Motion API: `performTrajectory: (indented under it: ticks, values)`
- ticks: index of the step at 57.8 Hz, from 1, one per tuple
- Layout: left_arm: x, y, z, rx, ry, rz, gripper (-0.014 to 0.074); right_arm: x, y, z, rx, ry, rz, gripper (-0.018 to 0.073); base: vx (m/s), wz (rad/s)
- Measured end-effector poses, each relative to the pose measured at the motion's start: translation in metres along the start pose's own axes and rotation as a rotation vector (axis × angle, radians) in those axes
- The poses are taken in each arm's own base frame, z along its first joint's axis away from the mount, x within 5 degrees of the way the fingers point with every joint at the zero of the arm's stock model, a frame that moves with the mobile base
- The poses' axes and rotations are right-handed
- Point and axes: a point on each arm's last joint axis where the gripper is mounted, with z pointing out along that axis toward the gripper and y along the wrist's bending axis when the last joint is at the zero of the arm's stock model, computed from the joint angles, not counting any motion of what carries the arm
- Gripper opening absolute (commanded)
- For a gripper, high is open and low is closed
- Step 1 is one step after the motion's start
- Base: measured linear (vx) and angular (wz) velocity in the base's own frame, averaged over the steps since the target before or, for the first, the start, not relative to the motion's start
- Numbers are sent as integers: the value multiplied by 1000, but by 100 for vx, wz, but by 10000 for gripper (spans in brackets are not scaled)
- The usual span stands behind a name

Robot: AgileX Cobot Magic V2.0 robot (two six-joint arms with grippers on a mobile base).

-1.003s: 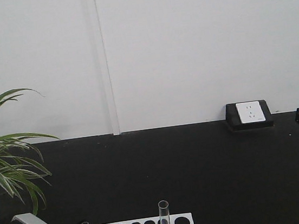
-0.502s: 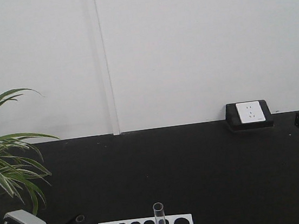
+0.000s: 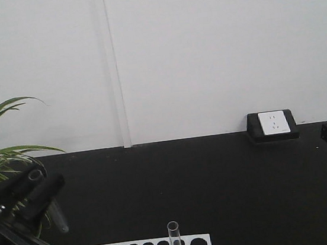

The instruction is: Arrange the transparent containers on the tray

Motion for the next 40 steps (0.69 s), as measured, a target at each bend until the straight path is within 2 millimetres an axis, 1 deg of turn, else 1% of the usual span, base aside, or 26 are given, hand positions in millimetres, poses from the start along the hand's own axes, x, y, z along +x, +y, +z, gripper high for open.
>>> performTrajectory:
  ticks: [7, 10, 14, 15, 16, 22, 25, 31, 40]
  values:
    - [-36, 5, -14, -69, -6, 5, -3, 11, 1, 13, -3, 50, -4, 473, 0, 0]
    - [-46, 7, -22, -99, 1, 7, -3, 16, 2, 19, -12, 66, -8, 473, 0, 0]
    - [-53, 7, -30, -125, 8, 8, -3, 24, 11, 31, -54, 75, -26, 473, 0, 0]
    - [-54, 8, -32, -133, 17, 7, -3, 26, 15, 35, -74, 80, -35, 473, 0, 0]
    - [-56, 9, -41, -171, 63, 8, -3, 37, 46, 50, -212, 53, -102, 473, 0, 0]
    - [-54, 11, -46, -203, 116, 8, -3, 50, 81, 60, -364, 17, -129, 473, 0, 0]
    - [-52, 12, -47, -213, 141, 9, -3, 60, 101, 64, -442, 15, -142, 473, 0, 0]
    - [-49, 13, -48, -227, 177, 6, -3, 76, 123, 70, -522, 12, -143, 473, 0, 0]
    - [-47, 13, -48, -233, 192, 5, -3, 91, 139, 76, -594, -7, -145, 473, 0, 0]
